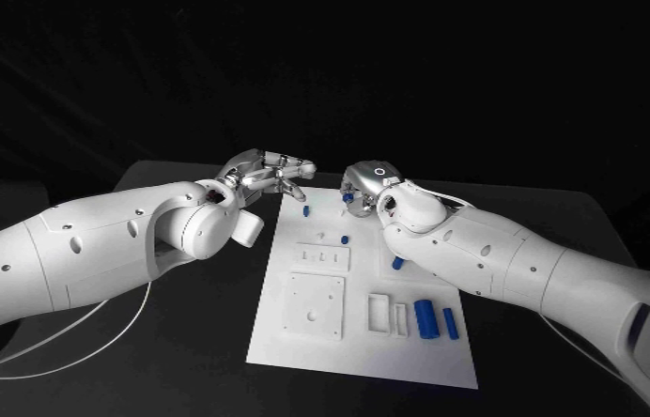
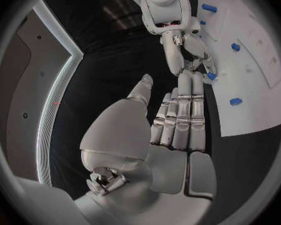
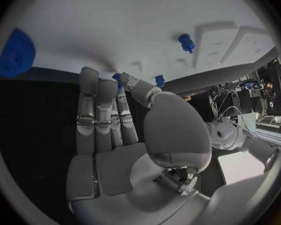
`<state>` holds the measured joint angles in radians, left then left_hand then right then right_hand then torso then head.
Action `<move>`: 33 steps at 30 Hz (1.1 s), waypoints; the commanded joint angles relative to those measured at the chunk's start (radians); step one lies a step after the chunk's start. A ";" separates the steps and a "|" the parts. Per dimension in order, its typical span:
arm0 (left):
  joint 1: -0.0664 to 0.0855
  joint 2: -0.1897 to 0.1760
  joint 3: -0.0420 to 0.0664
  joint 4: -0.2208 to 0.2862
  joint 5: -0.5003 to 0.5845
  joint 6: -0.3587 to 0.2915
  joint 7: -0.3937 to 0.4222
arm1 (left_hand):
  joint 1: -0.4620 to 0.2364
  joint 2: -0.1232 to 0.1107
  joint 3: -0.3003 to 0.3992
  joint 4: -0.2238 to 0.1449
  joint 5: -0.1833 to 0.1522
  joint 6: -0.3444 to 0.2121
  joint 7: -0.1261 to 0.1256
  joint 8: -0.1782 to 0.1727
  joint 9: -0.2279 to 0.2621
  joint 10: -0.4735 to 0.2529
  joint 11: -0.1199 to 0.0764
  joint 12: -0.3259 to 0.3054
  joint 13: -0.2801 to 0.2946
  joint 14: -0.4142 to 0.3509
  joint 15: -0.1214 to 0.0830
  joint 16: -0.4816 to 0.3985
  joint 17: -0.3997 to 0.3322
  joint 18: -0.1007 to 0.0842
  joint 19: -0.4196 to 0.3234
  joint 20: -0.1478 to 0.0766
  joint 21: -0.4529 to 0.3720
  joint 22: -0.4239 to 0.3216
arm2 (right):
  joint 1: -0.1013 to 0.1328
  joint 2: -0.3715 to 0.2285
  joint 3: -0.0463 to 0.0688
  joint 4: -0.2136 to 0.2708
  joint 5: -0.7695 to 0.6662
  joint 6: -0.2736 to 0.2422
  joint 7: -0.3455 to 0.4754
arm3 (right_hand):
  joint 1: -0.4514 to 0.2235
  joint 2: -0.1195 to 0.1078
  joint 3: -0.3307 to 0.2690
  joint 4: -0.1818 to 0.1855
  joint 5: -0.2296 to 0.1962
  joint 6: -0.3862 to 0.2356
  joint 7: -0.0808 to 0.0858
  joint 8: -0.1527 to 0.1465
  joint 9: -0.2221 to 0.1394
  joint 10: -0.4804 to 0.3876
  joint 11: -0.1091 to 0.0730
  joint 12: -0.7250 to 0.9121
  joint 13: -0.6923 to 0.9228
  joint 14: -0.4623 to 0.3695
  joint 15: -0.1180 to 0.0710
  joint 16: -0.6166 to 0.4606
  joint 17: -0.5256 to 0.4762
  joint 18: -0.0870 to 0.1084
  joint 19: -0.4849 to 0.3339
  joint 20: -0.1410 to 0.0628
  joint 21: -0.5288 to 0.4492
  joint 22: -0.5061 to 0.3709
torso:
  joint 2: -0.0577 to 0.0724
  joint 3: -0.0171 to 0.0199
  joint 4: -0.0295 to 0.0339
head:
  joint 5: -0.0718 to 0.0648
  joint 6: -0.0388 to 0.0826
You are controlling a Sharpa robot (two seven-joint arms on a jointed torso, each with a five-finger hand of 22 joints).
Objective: Assemble the parts on the task board
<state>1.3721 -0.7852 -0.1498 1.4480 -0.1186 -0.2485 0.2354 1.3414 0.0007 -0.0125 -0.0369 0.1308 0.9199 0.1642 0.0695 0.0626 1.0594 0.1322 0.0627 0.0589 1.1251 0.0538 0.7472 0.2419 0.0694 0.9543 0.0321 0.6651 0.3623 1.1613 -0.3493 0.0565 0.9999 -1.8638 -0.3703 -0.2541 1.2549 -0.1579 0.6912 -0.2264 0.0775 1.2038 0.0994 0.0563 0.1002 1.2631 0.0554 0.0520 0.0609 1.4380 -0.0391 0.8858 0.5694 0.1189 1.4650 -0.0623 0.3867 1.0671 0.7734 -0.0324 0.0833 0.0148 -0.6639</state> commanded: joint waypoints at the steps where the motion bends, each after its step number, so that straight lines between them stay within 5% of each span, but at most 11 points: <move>1: 0.002 0.003 0.001 0.001 0.002 0.018 0.003 | 0.000 0.000 0.002 -0.004 -0.002 0.002 0.002 0.001 0.001 -0.003 -0.003 0.000 0.001 0.006 -0.003 -0.004 -0.001 0.013 0.003 0.001 0.002 -0.001 | -0.006 0.003 -0.006 -0.004 0.001 0.056 0.009 | -0.003 0.007 -0.005 -0.001 -0.007 -0.008 -0.001 0.007 -0.001 -0.007 0.001 0.006 0.001 0.000 0.006 -0.004 -0.002 0.011 0.004 0.004 -0.009 0.002 | 0.000 0.0000 0.0001 | 0.000 -0.002; 20: 0.003 0.006 0.001 -0.002 0.002 0.020 0.002 | 0.001 -0.001 0.003 -0.001 -0.004 -0.001 0.002 0.000 0.001 -0.005 -0.003 0.000 0.001 0.006 -0.003 -0.004 -0.001 0.013 0.002 0.001 0.005 -0.005 | -0.006 0.002 -0.011 -0.003 0.006 0.011 0.008 | 0.004 0.012 0.015 -0.008 0.009 -0.007 0.001 0.007 -0.005 -0.005 0.001 0.006 0.001 0.000 0.005 -0.006 -0.003 0.014 0.009 0.003 -0.019 0.014 | 0.000 -0.0002 -0.0003 | 0.004 -0.007; 33: 0.003 0.006 0.001 -0.002 0.002 0.023 0.000 | 0.001 -0.001 0.003 -0.001 -0.004 -0.001 0.002 0.000 0.001 -0.005 -0.003 0.000 0.001 0.006 -0.003 -0.004 -0.001 0.013 0.002 0.001 0.005 -0.005 | -0.006 0.001 -0.011 0.000 0.007 -0.003 0.009 | 0.005 -0.007 0.053 -0.014 0.021 -0.040 0.011 0.007 -0.027 -0.050 0.017 0.005 -0.001 -0.001 0.017 -0.005 -0.005 0.029 0.005 0.015 -0.021 0.049 | 0.000 -0.0005 -0.0011 | 0.007 -0.009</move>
<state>1.3727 -0.7812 -0.1498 1.4446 -0.1188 -0.2415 0.2317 1.3414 0.0007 -0.0125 -0.0369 0.1308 0.9199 0.1642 0.0695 0.0626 1.0594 0.1322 0.0627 0.0589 1.1251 0.0538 0.7473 0.2419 0.0693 0.9543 0.0321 0.6651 0.3580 1.1597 -0.3490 0.0481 0.9978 -1.8575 -0.3855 -0.2530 1.2555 -0.1578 0.7399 -0.2414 0.0931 1.1722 0.1099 0.0606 0.0744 1.2220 0.0714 0.0521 0.0609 1.4380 -0.0318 0.8859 0.5656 0.1375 1.4649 -0.0550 0.3714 1.1136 0.7731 -0.0331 0.0826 0.0219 -0.6722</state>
